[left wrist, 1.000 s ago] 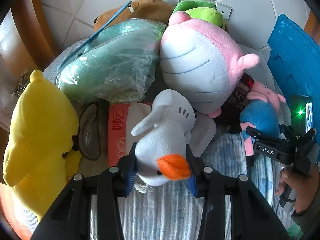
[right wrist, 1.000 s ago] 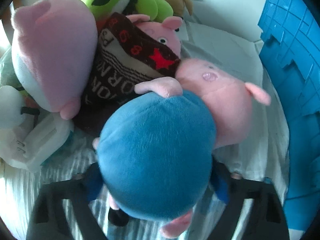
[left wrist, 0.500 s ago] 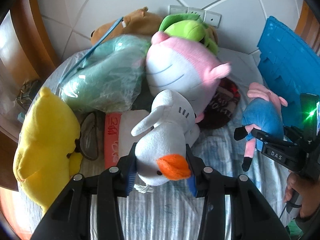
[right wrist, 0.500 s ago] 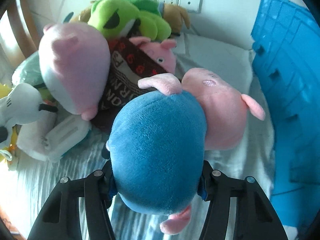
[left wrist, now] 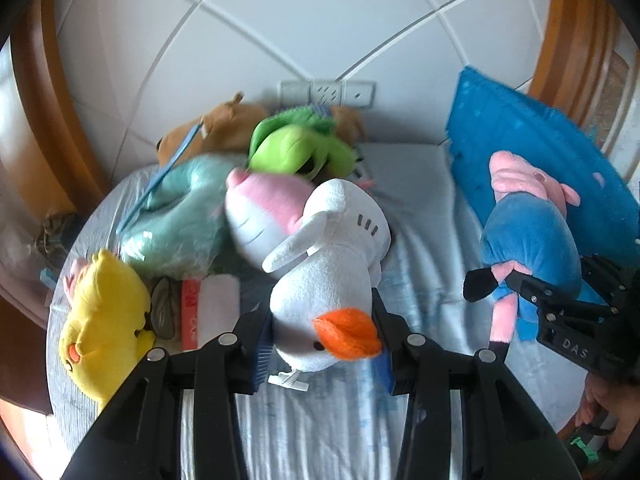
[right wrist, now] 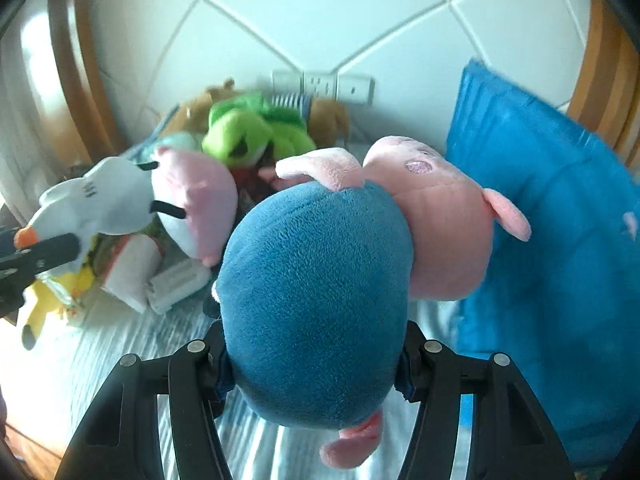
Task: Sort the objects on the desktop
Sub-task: 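Carry the white duck and blue pig plush over the blue crate, then open both grippers to drop the duck and pig into the crate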
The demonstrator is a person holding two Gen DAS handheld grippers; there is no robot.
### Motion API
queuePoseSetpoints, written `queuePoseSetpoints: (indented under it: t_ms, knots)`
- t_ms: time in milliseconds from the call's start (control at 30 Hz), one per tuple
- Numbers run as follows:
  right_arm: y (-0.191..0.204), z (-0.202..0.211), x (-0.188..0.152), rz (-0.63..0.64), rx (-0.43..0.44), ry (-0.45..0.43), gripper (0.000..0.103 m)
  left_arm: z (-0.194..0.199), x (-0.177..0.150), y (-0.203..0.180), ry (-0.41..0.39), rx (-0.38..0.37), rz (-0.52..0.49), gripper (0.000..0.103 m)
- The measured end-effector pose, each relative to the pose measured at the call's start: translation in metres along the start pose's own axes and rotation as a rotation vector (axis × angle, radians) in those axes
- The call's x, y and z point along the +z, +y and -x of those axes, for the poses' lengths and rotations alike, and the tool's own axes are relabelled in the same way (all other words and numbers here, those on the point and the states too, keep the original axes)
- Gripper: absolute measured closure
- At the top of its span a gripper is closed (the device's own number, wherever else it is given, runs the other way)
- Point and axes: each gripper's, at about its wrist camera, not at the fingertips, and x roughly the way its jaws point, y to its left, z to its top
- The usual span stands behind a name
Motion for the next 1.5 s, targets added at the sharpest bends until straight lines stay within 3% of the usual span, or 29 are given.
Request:
queuePoseSetpoints:
  t_ms: [400,700,1200,1500]
  knots:
    - [-0.077,0.122,0.007,0.009,0.002,-0.156,0.044,0.067,0.049,-0.115,-0.126,-0.043,-0.063,0.062]
    - [-0.163,0.177,0.006,-0.016,-0.048,-0.232,0.044,0.087,0.086,-0.209,-0.191,-0.083,-0.11,0.062]
    - [-0.289,0.194,-0.007,-0.11,-0.128,-0.214,0.043,0.073,0.13,-0.353,-0.199,-0.16,-0.204,0.062]
    - [-0.326,0.181,-0.007,-0.14,-0.155,-0.172,0.043,0.05,0.142,-0.391,-0.174,-0.162,-0.232,0.062]
